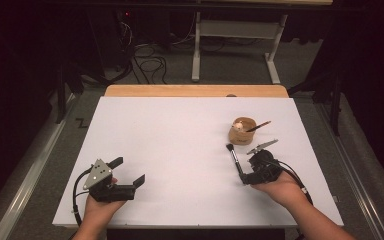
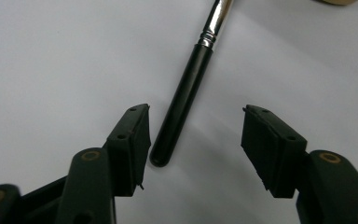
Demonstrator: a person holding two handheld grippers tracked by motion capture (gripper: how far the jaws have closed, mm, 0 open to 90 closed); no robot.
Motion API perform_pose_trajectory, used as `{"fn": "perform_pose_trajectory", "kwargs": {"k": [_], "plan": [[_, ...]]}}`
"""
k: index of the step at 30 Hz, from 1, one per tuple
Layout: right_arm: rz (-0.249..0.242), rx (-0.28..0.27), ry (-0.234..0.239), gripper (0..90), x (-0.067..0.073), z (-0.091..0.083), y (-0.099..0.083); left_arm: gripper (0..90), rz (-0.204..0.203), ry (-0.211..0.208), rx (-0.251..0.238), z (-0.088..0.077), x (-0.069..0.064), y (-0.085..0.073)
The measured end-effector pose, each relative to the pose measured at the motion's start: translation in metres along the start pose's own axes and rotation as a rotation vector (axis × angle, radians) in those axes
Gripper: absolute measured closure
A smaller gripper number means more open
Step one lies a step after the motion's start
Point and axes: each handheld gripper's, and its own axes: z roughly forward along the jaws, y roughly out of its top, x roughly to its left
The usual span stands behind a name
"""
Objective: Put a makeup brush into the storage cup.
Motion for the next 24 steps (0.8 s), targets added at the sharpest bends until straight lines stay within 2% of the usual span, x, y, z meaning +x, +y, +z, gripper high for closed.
{"fn": "perform_pose_trajectory", "kwargs": {"k": [4,7,13,18,24], "plan": [[0.009,0.007,0.015,49.1,0.002,0.003,0.004,1.8,0.004,0.0,0.003,0.0,0.0,0.0],[-0.004,0.01,0.016,52.1,0.004,0.006,0.005,1.9,0.003,0.001,0.002,-0.001,0.0,0.0],[-0.011,0.033,0.001,56.2,0.008,0.01,0.007,1.9,0.004,0.002,0.001,-0.001,0.0,0.0],[-0.008,0.053,-0.004,55.8,0.008,0.013,0.007,1.8,0.005,0.001,0.003,-0.001,0.0,0.0],[-0.002,0.049,-0.002,57.3,0.008,0.013,0.008,1.9,0.006,0.003,0.0,-0.002,0.0,0.0]]}}
